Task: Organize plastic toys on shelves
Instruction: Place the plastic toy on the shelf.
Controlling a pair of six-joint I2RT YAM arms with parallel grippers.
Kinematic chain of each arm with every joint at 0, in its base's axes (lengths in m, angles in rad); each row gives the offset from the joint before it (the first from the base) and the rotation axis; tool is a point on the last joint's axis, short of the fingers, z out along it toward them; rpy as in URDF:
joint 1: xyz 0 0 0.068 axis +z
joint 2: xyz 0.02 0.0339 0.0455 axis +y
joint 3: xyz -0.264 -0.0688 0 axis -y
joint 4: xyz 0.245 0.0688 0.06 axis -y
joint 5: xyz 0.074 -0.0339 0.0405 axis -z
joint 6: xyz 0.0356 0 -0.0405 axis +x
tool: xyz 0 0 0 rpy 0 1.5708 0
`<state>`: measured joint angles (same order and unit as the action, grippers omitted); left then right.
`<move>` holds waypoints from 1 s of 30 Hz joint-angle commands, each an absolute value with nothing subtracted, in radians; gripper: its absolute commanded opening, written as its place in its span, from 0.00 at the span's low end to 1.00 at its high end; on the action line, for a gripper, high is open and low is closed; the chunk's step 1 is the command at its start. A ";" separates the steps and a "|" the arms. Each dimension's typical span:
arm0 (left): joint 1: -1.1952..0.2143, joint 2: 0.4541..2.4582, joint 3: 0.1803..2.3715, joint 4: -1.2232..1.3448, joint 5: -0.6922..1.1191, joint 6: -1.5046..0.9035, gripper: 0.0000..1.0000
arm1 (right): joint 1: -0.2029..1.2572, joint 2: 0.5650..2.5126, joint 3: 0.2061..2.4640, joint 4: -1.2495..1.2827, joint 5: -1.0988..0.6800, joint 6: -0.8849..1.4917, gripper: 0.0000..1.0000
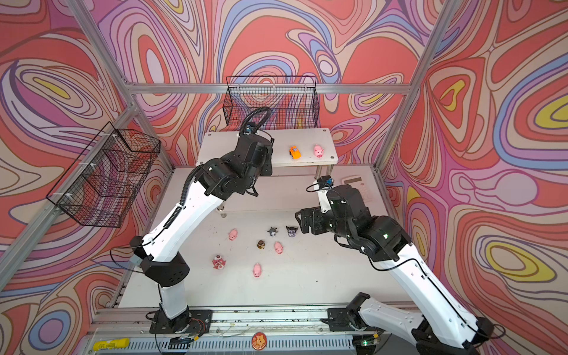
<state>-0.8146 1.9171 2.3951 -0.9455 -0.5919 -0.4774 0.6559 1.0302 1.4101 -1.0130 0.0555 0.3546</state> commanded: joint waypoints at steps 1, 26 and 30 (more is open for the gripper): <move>-0.784 1.952 2.430 -0.949 -0.561 -0.464 0.28 | 0.659 1.021 1.424 -0.999 0.134 0.344 0.98; -0.743 2.042 2.465 -0.892 -0.440 -0.468 0.30 | 0.658 1.069 1.439 -0.963 0.256 0.340 0.99; -0.744 2.048 2.464 -0.879 -0.443 -0.460 0.33 | 0.658 1.071 1.436 -0.960 0.263 0.339 0.98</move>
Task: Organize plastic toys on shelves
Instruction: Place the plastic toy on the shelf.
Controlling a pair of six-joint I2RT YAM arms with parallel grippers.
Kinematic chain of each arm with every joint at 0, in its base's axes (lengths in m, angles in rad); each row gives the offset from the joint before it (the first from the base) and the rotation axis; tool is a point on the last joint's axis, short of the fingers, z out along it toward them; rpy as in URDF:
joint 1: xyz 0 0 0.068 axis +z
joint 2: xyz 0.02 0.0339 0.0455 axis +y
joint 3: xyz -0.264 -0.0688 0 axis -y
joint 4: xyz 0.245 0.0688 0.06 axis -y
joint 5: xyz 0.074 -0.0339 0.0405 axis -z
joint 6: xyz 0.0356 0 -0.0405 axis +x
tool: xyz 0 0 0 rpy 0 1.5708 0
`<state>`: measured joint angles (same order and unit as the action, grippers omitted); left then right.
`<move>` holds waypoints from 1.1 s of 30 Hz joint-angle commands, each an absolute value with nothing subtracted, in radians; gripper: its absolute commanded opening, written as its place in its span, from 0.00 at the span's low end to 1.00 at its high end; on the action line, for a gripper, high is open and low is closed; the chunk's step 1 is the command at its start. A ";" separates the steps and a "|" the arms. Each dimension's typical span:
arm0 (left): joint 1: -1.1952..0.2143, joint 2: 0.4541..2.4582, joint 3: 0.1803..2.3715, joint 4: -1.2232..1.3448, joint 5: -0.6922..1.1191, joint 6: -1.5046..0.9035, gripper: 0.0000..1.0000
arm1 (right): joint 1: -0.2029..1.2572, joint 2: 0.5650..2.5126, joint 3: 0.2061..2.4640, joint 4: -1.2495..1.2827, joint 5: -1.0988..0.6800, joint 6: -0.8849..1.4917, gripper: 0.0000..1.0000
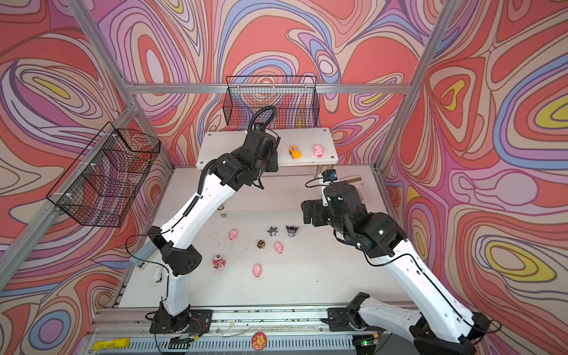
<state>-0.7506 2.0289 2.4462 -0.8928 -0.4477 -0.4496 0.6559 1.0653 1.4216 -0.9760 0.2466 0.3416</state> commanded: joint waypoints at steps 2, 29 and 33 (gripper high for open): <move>-0.744 2.049 2.464 -0.874 -0.445 -0.457 0.34 | 0.658 1.072 1.436 -0.961 0.262 0.336 0.98; -0.779 1.772 2.241 -0.770 -0.456 -0.413 0.75 | 0.659 1.073 1.416 -0.956 0.264 0.339 0.99; -0.788 1.663 2.124 -0.752 -0.485 -0.411 0.76 | 0.658 1.088 1.415 -0.944 0.225 0.349 0.98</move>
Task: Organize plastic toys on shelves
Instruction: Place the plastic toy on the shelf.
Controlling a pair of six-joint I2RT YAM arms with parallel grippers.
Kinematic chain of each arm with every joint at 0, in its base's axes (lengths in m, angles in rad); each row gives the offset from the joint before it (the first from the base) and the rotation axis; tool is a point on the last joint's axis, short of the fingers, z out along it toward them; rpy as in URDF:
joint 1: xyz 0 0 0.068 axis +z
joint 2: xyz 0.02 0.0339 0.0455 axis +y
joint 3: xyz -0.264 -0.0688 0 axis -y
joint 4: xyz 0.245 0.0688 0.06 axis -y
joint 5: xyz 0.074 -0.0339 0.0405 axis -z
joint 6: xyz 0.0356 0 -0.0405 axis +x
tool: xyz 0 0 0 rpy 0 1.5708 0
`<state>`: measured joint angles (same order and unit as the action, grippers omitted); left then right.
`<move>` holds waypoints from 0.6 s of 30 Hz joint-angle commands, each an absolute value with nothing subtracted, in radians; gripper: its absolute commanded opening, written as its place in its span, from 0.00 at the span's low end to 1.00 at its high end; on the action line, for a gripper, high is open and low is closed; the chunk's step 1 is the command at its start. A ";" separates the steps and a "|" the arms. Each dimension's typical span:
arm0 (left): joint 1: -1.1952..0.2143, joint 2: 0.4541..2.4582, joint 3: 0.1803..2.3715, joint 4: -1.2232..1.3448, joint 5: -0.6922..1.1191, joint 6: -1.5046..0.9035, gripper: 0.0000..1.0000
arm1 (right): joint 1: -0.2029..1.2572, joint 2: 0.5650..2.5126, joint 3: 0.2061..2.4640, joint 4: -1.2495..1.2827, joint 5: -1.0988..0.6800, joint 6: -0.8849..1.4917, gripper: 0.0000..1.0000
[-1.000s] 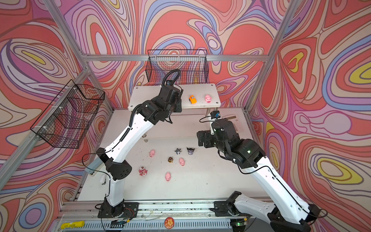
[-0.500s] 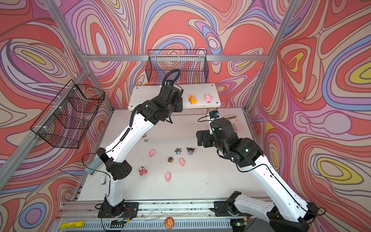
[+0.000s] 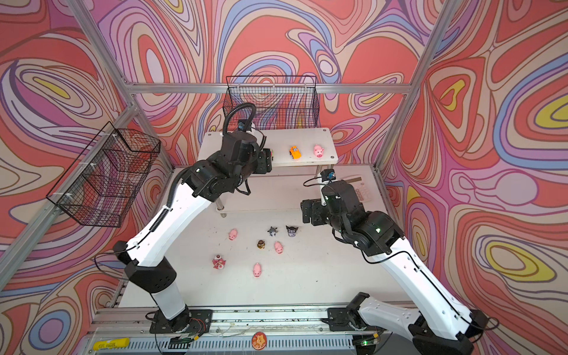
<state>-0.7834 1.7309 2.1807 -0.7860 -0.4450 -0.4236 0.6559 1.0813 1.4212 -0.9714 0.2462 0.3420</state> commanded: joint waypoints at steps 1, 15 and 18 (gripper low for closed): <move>-0.790 1.633 2.079 -0.742 -0.488 -0.410 0.77 | 0.659 1.090 1.413 -0.938 0.214 0.351 0.98; -0.793 1.179 1.461 -0.742 -0.596 -0.511 0.90 | 0.659 1.180 1.418 -0.901 0.055 0.400 0.98; -0.793 1.134 1.396 -0.815 -0.596 -0.544 0.90 | 0.658 1.189 1.423 -0.901 0.016 0.414 0.98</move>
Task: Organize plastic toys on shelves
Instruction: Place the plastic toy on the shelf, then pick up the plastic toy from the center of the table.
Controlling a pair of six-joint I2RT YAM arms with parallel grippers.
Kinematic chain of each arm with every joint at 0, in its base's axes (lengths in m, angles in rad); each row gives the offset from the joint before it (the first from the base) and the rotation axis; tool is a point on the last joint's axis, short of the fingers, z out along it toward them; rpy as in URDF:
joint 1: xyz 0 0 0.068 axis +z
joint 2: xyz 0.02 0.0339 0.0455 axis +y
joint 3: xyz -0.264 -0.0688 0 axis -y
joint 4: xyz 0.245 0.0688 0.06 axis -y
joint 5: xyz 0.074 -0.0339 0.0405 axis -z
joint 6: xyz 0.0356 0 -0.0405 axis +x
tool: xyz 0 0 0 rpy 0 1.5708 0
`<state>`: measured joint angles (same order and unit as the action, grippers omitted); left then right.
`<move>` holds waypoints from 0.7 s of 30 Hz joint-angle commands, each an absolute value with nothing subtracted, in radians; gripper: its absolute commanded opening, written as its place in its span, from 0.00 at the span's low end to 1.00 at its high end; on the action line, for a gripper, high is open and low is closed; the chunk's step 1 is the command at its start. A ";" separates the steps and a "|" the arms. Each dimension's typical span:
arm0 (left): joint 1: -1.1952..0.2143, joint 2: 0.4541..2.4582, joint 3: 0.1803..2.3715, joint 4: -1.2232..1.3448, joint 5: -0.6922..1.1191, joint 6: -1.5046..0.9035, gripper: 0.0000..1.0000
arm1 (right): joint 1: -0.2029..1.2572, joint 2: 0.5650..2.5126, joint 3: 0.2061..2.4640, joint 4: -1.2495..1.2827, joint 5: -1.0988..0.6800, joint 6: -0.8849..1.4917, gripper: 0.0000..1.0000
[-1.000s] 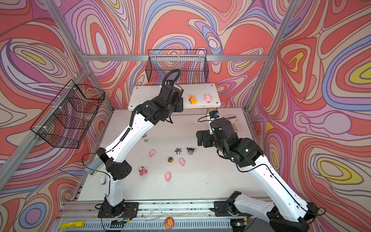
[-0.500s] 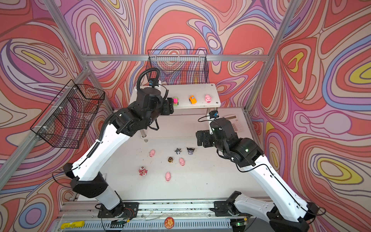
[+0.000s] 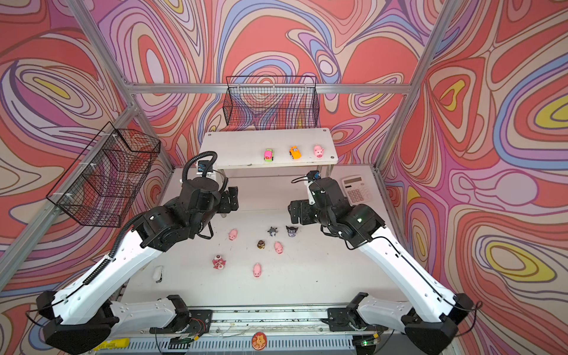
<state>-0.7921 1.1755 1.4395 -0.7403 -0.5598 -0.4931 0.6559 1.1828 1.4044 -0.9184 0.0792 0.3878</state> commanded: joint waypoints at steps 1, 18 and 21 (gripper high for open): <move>-0.793 1.115 1.362 -0.829 -0.590 -0.558 0.90 | 0.658 1.189 1.419 -0.896 0.002 0.420 0.98; -0.626 1.111 0.877 -0.571 -0.355 -0.602 0.89 | 0.726 1.224 1.370 -0.877 0.016 0.490 0.98; -0.591 1.178 0.877 -0.545 -0.278 -0.577 0.88 | 0.726 1.233 1.374 -0.889 0.011 0.488 0.98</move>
<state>-0.6140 1.1374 0.8806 -0.6163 -0.3668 -0.5949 0.7216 1.2217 1.3468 -0.8604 -0.0120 0.4816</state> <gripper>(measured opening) 0.888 0.984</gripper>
